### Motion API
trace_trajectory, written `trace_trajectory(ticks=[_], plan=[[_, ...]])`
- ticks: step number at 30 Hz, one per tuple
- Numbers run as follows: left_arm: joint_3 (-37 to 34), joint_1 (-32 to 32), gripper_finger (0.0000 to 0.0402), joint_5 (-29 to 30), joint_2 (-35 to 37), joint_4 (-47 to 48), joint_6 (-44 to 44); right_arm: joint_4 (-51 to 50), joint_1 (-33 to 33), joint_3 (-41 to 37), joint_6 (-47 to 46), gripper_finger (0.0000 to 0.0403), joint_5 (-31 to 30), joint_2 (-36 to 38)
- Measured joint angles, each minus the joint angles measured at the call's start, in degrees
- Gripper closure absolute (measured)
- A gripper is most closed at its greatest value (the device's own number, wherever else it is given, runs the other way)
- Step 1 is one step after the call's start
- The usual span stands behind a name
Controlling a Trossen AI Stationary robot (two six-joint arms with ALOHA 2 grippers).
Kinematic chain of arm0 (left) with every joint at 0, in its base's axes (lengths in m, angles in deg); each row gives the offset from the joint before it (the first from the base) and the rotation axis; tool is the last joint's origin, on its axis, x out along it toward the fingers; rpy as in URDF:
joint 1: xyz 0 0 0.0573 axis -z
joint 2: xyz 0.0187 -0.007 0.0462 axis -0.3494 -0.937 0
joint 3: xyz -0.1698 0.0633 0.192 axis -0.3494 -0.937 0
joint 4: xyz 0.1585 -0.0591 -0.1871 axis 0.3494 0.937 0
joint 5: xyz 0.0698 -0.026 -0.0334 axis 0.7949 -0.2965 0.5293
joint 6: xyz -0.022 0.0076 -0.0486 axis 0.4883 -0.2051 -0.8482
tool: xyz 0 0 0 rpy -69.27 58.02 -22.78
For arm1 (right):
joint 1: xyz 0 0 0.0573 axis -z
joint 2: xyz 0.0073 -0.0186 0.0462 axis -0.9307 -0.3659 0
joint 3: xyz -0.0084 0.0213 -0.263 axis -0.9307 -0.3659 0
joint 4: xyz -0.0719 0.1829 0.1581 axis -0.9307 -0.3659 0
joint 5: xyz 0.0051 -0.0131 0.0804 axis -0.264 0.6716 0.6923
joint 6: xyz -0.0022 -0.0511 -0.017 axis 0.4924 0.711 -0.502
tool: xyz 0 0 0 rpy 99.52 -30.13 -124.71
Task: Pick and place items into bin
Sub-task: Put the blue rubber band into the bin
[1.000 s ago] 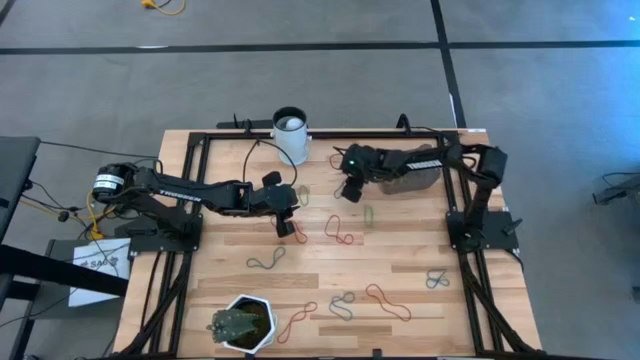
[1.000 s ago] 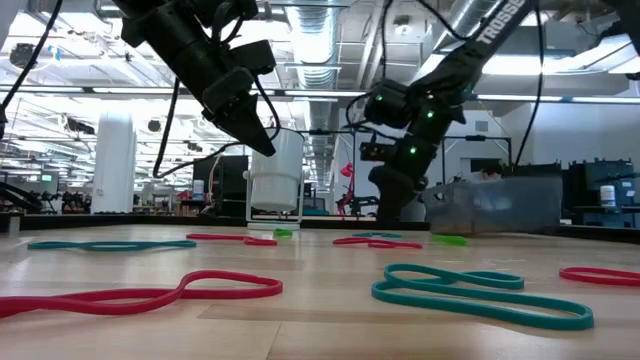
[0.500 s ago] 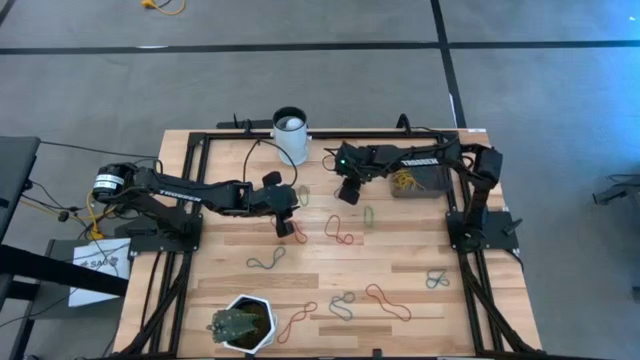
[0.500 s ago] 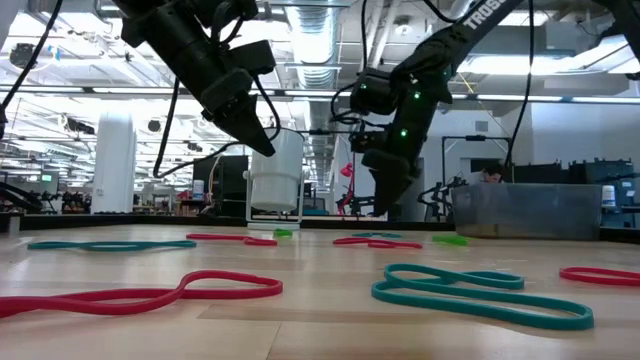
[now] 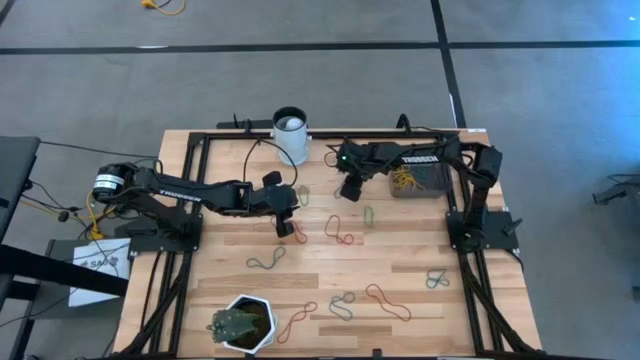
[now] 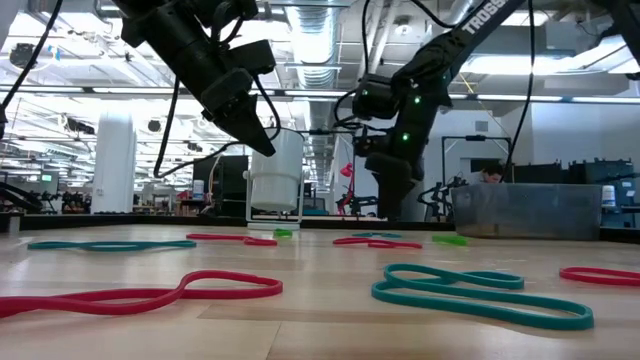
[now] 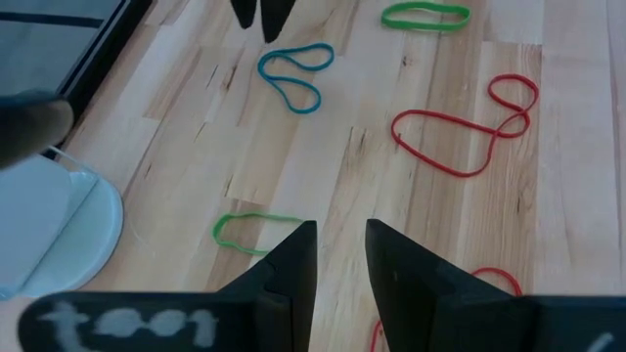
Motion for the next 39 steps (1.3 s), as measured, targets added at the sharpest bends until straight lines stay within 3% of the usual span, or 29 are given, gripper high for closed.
trace_trajectory(ticks=[14, 17, 22, 26, 30, 34, 39], plan=[[0.0, 0.0, 0.0319, 0.0, 0.0, 0.0, -0.3, 2.1, 0.7, 0.2, -1.0, 0.0286, -1.3, -6.0], [0.0, 0.0, 0.0319, 0.0, 0.0, 0.0, -0.3, 2.2, 1.6, 0.2, -1.0, 0.0313, 0.9, -6.1], [0.0, 0.0, 0.0319, 0.0, 0.0, 0.0, -0.3, 2.9, 2.7, 0.2, -0.1, 0.0391, 6.8, -6.2], [0.0, 0.0, 0.0319, 0.0, 0.0, 0.0, -0.3, 2.9, 2.5, 0.0, 0.9, 0.0396, 6.6, -5.4], [0.0, 0.0, 0.0319, 0.0, 0.0, 0.0, -0.3, 1.9, 1.8, -0.5, 1.0, 0.0400, 6.6, -2.2], [0.0, 0.0, 0.0319, 0.0, 0.0, 0.0, -0.3, 0.6, 0.4, -0.2, 1.0, 0.0402, 5.9, 6.4], [0.0, 0.0, 0.0319, 0.0, 0.0, 0.0, -0.5, -7.8, -2.4, -0.2, 1.0, 0.0402, -4.8, 18.2]])
